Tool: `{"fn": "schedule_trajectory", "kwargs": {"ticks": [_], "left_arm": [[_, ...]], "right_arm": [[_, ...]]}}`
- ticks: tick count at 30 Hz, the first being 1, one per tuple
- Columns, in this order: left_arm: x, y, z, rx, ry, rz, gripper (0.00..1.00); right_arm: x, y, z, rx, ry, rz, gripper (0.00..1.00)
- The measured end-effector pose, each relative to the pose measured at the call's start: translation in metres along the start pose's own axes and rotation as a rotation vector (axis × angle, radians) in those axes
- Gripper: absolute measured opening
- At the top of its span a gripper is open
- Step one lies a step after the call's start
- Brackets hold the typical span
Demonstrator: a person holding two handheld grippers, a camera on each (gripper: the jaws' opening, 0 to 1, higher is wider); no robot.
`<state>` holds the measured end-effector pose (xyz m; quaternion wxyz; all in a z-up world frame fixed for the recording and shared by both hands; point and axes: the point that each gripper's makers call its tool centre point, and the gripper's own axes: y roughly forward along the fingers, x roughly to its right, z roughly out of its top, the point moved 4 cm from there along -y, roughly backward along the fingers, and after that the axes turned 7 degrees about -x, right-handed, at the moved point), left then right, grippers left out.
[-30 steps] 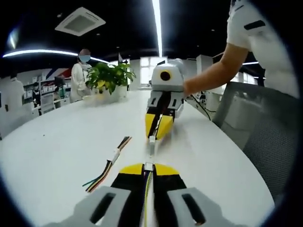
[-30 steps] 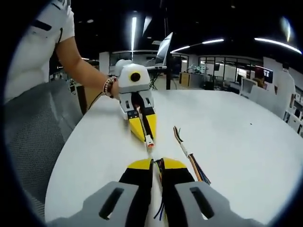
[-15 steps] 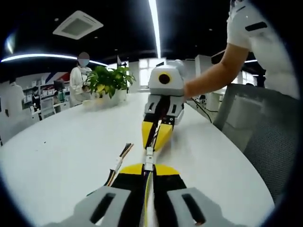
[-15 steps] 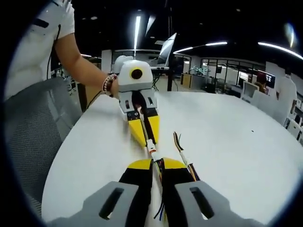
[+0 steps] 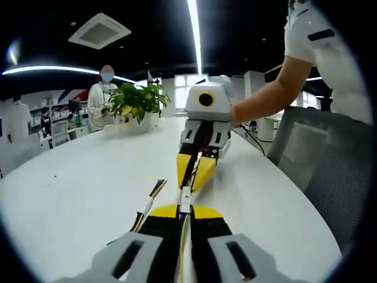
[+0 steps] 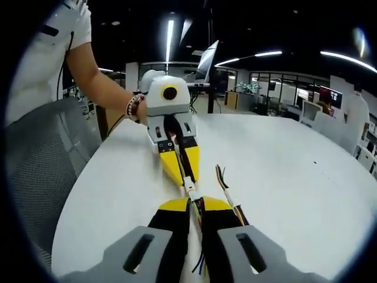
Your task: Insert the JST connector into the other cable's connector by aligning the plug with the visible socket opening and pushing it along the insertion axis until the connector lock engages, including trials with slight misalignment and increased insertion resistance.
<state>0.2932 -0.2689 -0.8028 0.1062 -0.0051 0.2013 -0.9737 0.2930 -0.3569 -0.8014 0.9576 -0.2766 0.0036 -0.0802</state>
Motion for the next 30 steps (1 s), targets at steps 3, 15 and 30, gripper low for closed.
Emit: {"fn": "schedule_trajectory", "kwargs": {"ticks": [3, 15, 30], "left_arm": [[-0.001, 0.002, 0.000, 0.001, 0.004, 0.001, 0.00], [-0.004, 0.005, -0.001, 0.000, -0.003, 0.009, 0.00], [-0.011, 0.009, -0.001, -0.029, 0.016, 0.015, 0.00]], "right_arm": [[-0.001, 0.004, 0.004, 0.004, 0.001, 0.002, 0.03], [0.003, 0.003, 0.003, 0.001, 0.017, 0.001, 0.03], [0.007, 0.004, 0.001, -0.004, 0.030, -0.018, 0.03]]}}
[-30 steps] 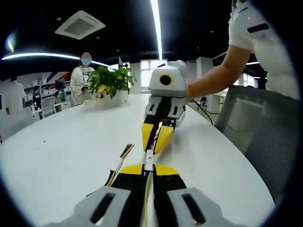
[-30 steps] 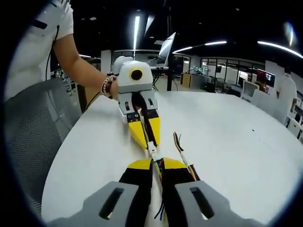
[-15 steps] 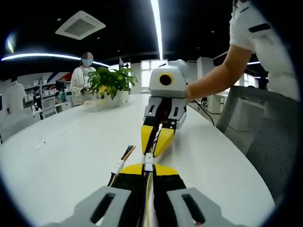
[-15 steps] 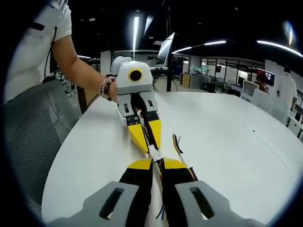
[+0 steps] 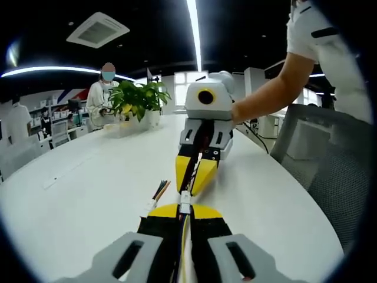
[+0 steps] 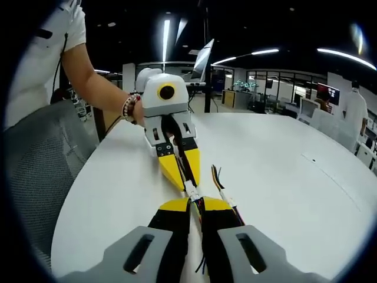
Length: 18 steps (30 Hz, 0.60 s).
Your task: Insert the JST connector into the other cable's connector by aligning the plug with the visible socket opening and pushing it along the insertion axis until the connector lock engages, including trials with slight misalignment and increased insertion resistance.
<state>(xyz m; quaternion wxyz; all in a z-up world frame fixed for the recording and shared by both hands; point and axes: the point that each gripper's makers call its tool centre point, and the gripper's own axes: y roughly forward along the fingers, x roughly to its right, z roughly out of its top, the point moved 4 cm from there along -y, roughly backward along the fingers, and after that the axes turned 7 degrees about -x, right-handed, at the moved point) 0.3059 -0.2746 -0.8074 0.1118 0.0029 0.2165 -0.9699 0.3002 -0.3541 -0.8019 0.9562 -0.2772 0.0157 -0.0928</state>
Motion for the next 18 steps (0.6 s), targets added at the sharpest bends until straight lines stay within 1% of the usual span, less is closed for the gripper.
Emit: {"fn": "schedule_trajectory", "kwargs": {"ticks": [3, 10, 14, 18], "left_arm": [[-0.001, 0.002, 0.003, -0.007, 0.003, 0.002, 0.00], [-0.015, 0.010, 0.001, -0.048, 0.015, 0.036, 0.00], [-0.019, 0.013, -0.002, -0.068, 0.019, 0.058, 0.00], [-0.018, 0.014, -0.005, -0.090, 0.017, 0.065, 0.00]], "right_arm": [[0.005, 0.001, -0.002, -0.002, 0.004, -0.013, 0.04], [0.020, 0.005, -0.009, -0.012, 0.017, -0.061, 0.04], [0.024, 0.009, -0.012, -0.018, 0.026, -0.075, 0.04], [0.025, 0.013, -0.016, -0.026, 0.034, -0.080, 0.04]]}}
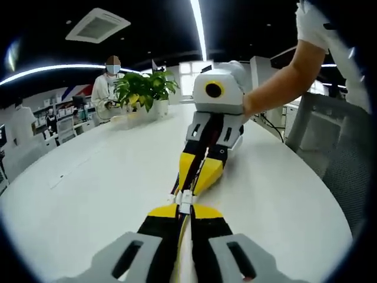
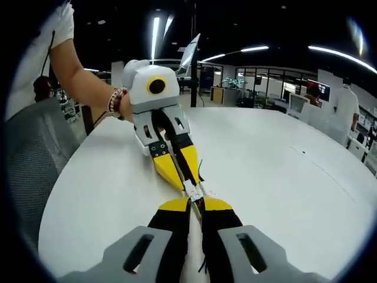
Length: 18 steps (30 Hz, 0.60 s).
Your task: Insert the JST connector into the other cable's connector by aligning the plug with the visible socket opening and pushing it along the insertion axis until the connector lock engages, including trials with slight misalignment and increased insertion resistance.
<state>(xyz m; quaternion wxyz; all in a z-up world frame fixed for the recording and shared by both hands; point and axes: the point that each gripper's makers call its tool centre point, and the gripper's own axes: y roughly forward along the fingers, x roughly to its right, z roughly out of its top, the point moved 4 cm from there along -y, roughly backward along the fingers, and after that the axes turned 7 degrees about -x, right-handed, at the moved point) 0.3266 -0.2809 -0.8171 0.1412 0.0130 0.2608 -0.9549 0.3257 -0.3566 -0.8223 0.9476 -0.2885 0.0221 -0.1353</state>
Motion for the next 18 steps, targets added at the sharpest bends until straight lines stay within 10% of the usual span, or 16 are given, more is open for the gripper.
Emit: {"fn": "schedule_trajectory", "kwargs": {"ticks": [18], "left_arm": [[-0.0001, 0.0049, -0.0083, -0.023, -0.066, 0.009, 0.01]], "right_arm": [[-0.0009, 0.0049, -0.0064, -0.014, 0.022, -0.013, 0.04]]}}
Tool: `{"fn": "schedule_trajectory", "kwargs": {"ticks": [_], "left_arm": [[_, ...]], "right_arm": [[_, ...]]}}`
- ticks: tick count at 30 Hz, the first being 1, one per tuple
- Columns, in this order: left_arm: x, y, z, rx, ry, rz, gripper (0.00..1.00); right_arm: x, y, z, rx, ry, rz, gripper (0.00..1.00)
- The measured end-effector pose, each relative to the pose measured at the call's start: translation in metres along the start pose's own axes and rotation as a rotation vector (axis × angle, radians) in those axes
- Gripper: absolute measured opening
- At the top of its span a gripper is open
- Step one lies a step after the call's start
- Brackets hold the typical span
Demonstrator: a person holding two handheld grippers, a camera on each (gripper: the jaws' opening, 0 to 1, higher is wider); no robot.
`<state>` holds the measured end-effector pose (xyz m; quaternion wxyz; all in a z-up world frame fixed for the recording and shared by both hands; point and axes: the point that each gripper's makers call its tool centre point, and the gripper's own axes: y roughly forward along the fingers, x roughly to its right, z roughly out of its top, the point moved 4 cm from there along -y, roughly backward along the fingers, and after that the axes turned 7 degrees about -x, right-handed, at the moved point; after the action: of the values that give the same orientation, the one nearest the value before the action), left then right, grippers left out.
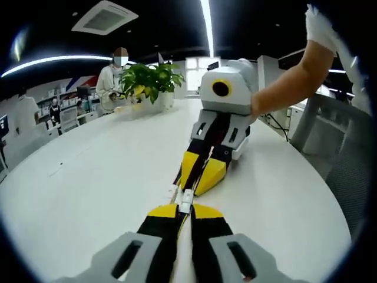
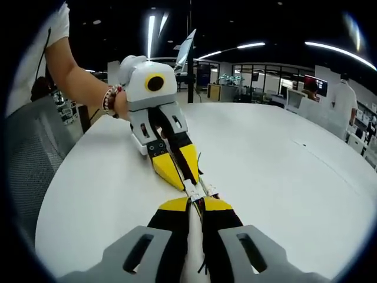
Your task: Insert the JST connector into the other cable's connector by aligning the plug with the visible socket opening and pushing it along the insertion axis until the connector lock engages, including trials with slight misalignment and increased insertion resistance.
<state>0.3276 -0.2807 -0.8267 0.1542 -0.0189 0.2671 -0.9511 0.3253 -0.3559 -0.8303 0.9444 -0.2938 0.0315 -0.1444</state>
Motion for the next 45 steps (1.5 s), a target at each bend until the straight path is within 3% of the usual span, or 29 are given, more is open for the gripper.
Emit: {"fn": "schedule_trajectory", "kwargs": {"ticks": [7, 13, 17, 19, 21, 25, 29, 31, 39, 43, 45], "left_arm": [[0.004, -0.003, 0.001, -0.002, -0.010, -0.008, 0.06], [0.006, -0.013, 0.010, 0.031, -0.035, -0.002, 0.06], [0.006, -0.024, 0.018, 0.040, -0.056, 0.019, 0.11], [0.008, -0.031, 0.024, 0.077, -0.099, 0.020, 0.14], [0.005, -0.037, 0.026, 0.076, -0.141, 0.060, 0.18], [0.006, -0.050, 0.035, 0.083, -0.143, 0.105, 0.29], [0.002, -0.067, 0.050, 0.144, -0.270, 0.156, 0.53], [-0.001, -0.078, 0.057, 0.159, -0.261, 0.208, 0.60], [0.007, -0.118, 0.071, 0.199, -0.258, 0.289, 0.66], [0.011, -0.142, 0.077, 0.267, -0.325, 0.357, 0.69], [0.012, -0.151, 0.078, 0.269, -0.326, 0.382, 0.70]], "right_arm": [[-0.002, -0.002, 0.001, -0.009, 0.019, 0.000, 0.05], [-0.001, -0.010, 0.006, -0.003, 0.034, -0.017, 0.07], [0.003, -0.019, 0.016, 0.038, 0.049, -0.048, 0.10], [0.006, -0.026, 0.025, 0.069, 0.062, -0.066, 0.12], [0.007, -0.034, 0.031, 0.090, 0.078, -0.082, 0.15], [0.010, -0.051, 0.040, 0.114, 0.108, -0.136, 0.21], [0.009, -0.071, 0.050, 0.144, 0.115, -0.164, 0.22], [0.010, -0.082, 0.054, 0.153, 0.124, -0.191, 0.23], [0.001, -0.119, 0.069, 0.200, 0.147, -0.268, 0.29], [-0.007, -0.137, 0.077, 0.223, 0.128, -0.307, 0.29], [-0.009, -0.145, 0.080, 0.240, 0.134, -0.323, 0.30]]}}
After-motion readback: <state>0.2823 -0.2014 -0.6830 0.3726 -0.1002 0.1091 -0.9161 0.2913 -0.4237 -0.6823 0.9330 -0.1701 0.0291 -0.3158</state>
